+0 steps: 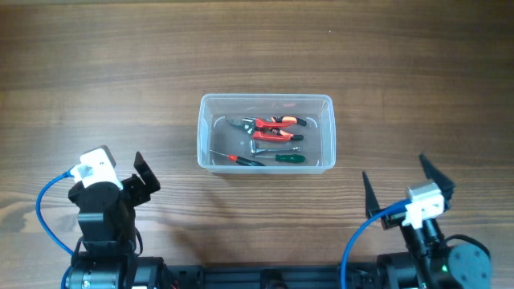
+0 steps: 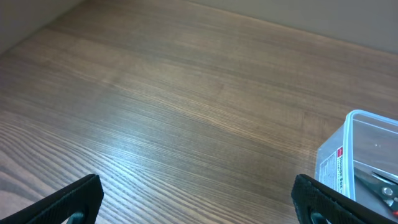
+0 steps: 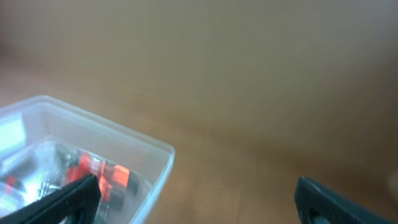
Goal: Pack container
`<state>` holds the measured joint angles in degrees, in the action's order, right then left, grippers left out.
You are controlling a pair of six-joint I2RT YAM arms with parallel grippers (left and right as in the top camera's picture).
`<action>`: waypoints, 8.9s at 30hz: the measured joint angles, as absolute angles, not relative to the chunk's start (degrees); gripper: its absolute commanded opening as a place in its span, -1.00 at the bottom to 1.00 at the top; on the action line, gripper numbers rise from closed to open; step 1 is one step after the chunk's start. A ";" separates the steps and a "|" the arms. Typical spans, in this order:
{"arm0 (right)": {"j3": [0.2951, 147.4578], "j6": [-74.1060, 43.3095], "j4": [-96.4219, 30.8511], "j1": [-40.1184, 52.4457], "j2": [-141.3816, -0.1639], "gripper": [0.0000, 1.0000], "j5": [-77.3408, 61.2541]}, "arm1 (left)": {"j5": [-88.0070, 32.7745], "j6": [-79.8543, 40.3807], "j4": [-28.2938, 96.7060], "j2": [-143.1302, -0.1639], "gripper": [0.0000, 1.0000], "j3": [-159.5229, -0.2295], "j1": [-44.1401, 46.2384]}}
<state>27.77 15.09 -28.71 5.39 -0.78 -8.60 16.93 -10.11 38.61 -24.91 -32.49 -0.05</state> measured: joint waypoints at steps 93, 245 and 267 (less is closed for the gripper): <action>0.34 14.59 -0.23 2.39 -0.67 1.00 -2.72 | 16.93 -10.11 38.59 -24.91 1.00 -32.45 -0.05; 0.34 -0.43 0.45 2.17 -0.67 0.99 2.68 | -13.41 4.47 20.75 -0.80 0.99 -6.57 -0.05; 0.34 -0.43 0.45 2.17 -0.67 0.99 2.68 | -13.41 4.47 20.75 -0.80 0.99 -6.57 -0.05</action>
<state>0.34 -0.43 0.45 2.17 -0.67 2.68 -13.41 4.47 20.75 -0.80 -6.57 -0.05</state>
